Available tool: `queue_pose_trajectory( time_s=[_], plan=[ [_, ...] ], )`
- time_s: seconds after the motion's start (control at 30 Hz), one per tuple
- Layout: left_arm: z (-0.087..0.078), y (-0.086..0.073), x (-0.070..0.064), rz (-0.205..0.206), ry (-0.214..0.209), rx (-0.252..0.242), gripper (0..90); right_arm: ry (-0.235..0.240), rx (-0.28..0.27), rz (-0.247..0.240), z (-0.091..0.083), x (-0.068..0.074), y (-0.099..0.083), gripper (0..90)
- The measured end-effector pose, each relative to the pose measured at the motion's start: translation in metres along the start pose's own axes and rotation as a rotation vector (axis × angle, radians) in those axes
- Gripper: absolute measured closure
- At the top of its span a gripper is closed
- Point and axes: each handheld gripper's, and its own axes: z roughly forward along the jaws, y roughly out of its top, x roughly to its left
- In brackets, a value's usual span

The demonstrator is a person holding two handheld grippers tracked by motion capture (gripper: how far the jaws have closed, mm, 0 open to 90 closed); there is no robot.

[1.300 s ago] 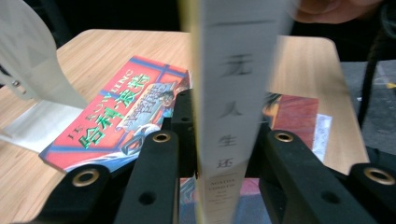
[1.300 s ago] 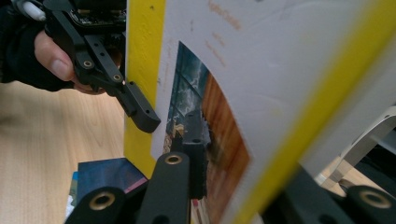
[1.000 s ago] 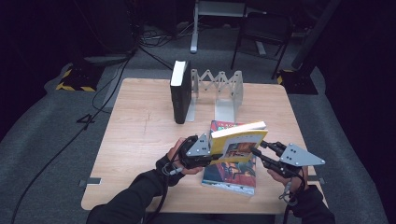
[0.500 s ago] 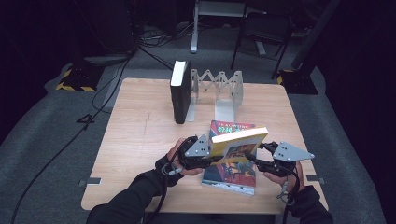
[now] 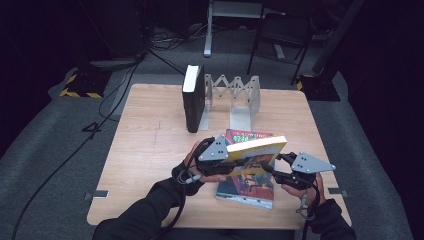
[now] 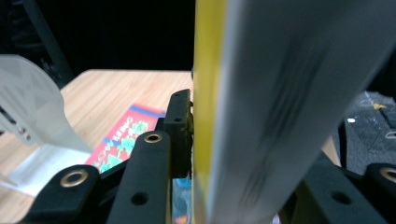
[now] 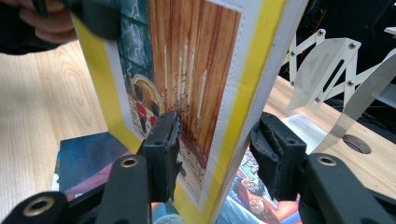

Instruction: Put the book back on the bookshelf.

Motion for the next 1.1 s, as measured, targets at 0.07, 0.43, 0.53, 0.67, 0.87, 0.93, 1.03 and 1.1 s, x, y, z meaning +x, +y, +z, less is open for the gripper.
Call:
queue_pose_trajectory(
  time_s=[0.07, 0.43, 0.53, 0.67, 0.87, 0.93, 1.03, 1.1],
  plan=[
    [0.001, 0.005, -0.001, 0.016, 0.003, 0.008, 72.0, 0.001, 0.000, -0.001, 0.000, 0.000, 0.000, 51.1],
    [0.000, 0.011, 0.000, 0.025, 0.076, 0.016, 74.9, -0.029, 0.071, 0.014, -0.019, -0.003, -0.011, 41.3],
    [0.001, 0.013, 0.002, 0.035, 0.102, 0.024, 75.0, -0.048, 0.092, 0.027, -0.026, -0.006, -0.019, 41.2],
    [-0.002, 0.014, 0.008, 0.018, 0.117, 0.002, 75.0, -0.067, 0.122, 0.043, -0.030, -0.009, -0.028, 40.8],
    [-0.005, 0.018, 0.015, 0.008, 0.137, -0.018, 75.0, -0.066, 0.144, 0.054, -0.032, -0.010, -0.034, 40.3],
    [-0.006, 0.019, 0.018, -0.001, 0.146, -0.024, 74.9, -0.062, 0.145, 0.058, -0.033, -0.010, -0.035, 39.9],
    [-0.008, 0.019, 0.021, -0.004, 0.164, -0.030, 74.9, -0.064, 0.154, 0.066, -0.035, -0.011, -0.038, 39.4],
    [-0.009, 0.019, 0.023, -0.010, 0.172, -0.035, 74.9, -0.067, 0.164, 0.078, -0.037, -0.012, -0.042, 39.1]
  ],
)
